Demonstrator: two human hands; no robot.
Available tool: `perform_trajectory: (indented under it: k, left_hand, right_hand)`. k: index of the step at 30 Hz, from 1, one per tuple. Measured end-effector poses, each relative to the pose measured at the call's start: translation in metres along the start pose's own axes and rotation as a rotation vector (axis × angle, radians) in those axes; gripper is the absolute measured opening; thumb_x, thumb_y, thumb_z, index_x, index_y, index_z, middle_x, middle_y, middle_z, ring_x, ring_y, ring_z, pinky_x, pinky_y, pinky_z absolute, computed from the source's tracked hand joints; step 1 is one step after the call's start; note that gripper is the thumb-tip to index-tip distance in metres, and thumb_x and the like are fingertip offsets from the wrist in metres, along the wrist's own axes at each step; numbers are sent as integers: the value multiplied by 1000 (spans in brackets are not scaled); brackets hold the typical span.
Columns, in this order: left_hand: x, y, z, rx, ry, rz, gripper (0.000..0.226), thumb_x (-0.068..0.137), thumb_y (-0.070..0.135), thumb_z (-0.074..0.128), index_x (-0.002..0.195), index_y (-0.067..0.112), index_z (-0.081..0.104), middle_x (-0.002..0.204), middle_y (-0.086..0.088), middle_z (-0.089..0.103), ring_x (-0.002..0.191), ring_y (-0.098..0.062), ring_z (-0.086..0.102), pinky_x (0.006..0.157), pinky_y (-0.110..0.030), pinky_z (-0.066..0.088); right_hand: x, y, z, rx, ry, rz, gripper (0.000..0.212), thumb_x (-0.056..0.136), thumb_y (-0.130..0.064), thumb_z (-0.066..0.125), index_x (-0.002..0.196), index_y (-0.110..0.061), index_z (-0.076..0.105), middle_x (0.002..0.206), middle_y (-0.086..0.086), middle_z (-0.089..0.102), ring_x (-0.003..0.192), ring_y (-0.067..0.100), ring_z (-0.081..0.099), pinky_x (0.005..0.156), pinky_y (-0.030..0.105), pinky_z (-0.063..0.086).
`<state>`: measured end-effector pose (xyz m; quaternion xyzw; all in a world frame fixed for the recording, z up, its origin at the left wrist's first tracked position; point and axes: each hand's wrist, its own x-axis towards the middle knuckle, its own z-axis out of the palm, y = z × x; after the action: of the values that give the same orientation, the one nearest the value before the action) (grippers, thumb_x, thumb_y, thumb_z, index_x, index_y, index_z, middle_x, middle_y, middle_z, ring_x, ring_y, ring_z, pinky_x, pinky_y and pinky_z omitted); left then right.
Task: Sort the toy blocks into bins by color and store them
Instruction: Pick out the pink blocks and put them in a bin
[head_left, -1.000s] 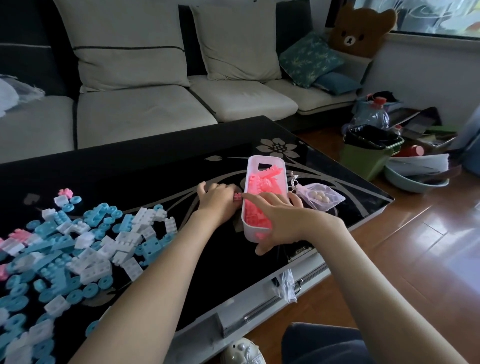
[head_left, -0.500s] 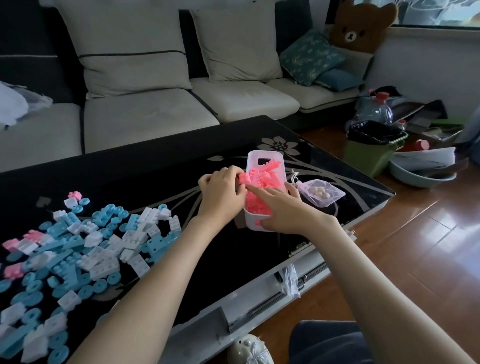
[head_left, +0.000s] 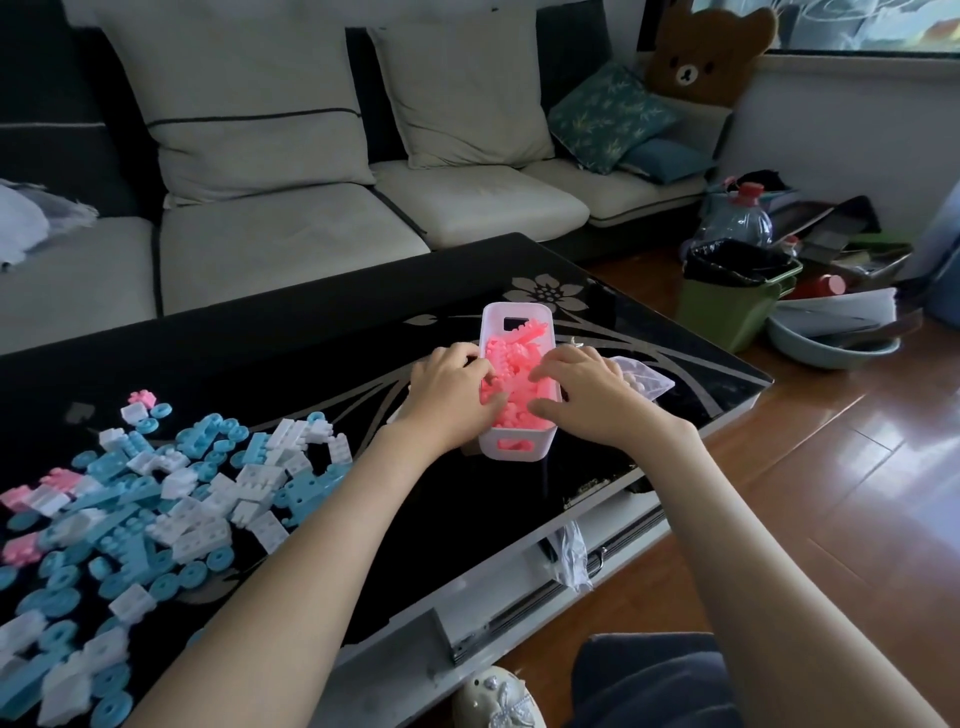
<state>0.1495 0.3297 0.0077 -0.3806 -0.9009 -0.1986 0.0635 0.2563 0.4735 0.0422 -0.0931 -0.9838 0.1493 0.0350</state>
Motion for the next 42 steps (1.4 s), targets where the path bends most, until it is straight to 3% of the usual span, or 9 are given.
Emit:
perform_trajectory:
  k: [6, 9, 12, 14, 20, 24, 29, 34, 42]
  left_hand:
    - [-7, -2, -2, -182, -31, -91, 41, 83, 28, 55, 123, 18, 51, 144, -3, 31, 129, -21, 29, 98, -28, 28]
    - [-7, 0, -2, -332, -89, -158, 57, 80, 26, 56, 134, 16, 40, 145, -4, 29, 133, -20, 25, 95, -25, 21]
    - [-8, -1, 0, -350, -132, -222, 52, 87, 23, 52, 135, 10, 37, 145, -8, 28, 134, -22, 26, 96, -26, 22]
    - [-9, -1, 0, -350, -161, -265, 45, 89, 25, 50, 129, 9, 39, 141, -8, 30, 131, -23, 29, 95, -29, 28]
    - [-8, 7, 0, -460, -171, -339, 30, 91, 23, 44, 117, 9, 43, 115, -9, 50, 97, -22, 53, 70, -30, 43]
    - [-11, 11, -5, -508, -147, -365, 31, 89, 23, 44, 119, 19, 37, 111, -3, 50, 83, -10, 49, 55, -24, 32]
    - [-20, -5, -17, -376, -28, -361, 30, 92, 21, 41, 120, 14, 50, 116, -1, 56, 95, -14, 51, 75, -27, 39]
    - [-39, -31, -33, -357, 26, -327, 26, 91, 18, 43, 110, 21, 59, 112, 0, 58, 89, -10, 52, 63, -17, 34]
    - [-97, -86, -69, -240, 82, -410, 23, 90, 15, 44, 103, 18, 63, 106, -3, 58, 91, -17, 55, 68, -22, 33]
  right_hand:
    - [0, -15, -1, 329, -36, -59, 18, 92, -25, 47, 98, -28, 64, 93, -8, 69, 92, 11, 54, 87, 31, 37]
    - [1, -22, 6, 432, -160, -15, 24, 93, -41, 45, 98, -25, 62, 102, 0, 66, 109, 23, 48, 98, 37, 35]
    - [2, -25, 8, 347, -223, -50, 27, 98, -43, 35, 101, -34, 61, 115, 1, 59, 117, 23, 41, 103, 33, 25]
    - [2, -28, 7, 374, -216, -78, 38, 101, -40, 31, 118, -23, 60, 121, 3, 59, 102, 11, 44, 98, 26, 24]
    - [6, -24, 11, 54, -1, -121, 34, 103, -31, 26, 74, -32, 43, 67, -10, 43, 80, 20, 47, 97, 38, 26]
    - [9, -20, 10, 104, 146, -57, 30, 99, -30, 36, 104, -14, 61, 89, 2, 66, 89, 24, 57, 92, 35, 28]
    - [17, -39, 18, 125, 241, -142, 24, 95, -20, 42, 103, -13, 63, 94, 0, 65, 94, 22, 53, 85, 31, 29]
    - [26, -76, 35, 23, 221, -266, 23, 93, -20, 44, 104, -15, 63, 102, 0, 65, 104, 24, 49, 90, 36, 28]
    - [33, -160, 63, 7, 124, -421, 24, 92, -20, 44, 110, -15, 59, 111, 0, 62, 113, 22, 46, 93, 37, 31]
